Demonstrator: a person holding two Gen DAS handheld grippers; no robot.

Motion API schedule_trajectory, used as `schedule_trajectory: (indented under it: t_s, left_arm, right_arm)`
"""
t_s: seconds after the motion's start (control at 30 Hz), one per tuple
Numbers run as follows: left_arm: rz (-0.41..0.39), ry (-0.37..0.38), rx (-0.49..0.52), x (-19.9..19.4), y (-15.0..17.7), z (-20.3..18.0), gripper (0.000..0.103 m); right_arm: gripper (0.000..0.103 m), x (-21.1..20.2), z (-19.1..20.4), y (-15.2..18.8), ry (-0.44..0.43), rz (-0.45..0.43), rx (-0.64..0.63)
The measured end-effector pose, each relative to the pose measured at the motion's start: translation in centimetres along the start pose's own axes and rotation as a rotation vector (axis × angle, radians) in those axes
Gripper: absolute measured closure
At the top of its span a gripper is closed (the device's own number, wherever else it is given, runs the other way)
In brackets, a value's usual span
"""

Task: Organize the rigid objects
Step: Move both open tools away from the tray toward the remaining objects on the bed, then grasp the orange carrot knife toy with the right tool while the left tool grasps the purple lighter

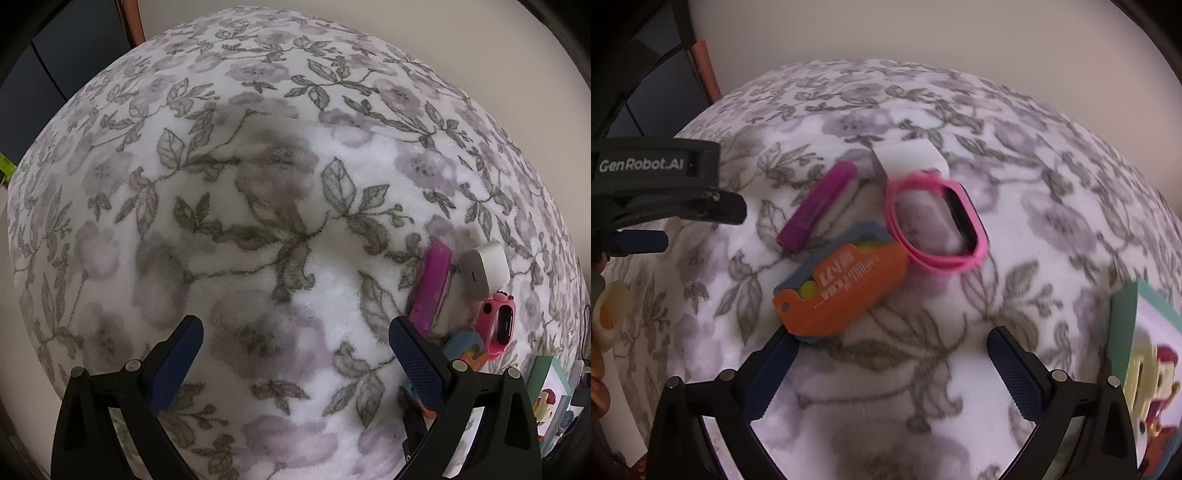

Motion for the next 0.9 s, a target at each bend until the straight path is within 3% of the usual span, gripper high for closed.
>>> schedule_trajectory:
  t_s: [0.5,0.67,0.9]
  left_arm:
    - [-0.019,0.045,-0.041,1.2,-1.3,-0.8,0.003]
    - [-0.012,0.049,-0.063,1.6,-1.2,-0.2,0.002]
    - [-0.013,0.045,-0.056,1.9,-0.3,-0.2,0.003]
  right_arm:
    - [0.0,1.1,1.1,-2.3,-0.044,-0.057,0.012]
    - [0.0,1.1,2.6,-2.4,-0.095,-0.048,0.001]
    - [0.0,2.1,3.7,-2.5,-0.056,-0.05,-0.091]
Point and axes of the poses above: each gripper's, at about its wrist camera, not at the fingertips, and x roughly the way its jaws point, z to its left, y to its underside, the point moved 1 cm from there along x, roughly the way its jaws point, and after that the axes turned 12 degrees about -y, right-handed, at the moved point
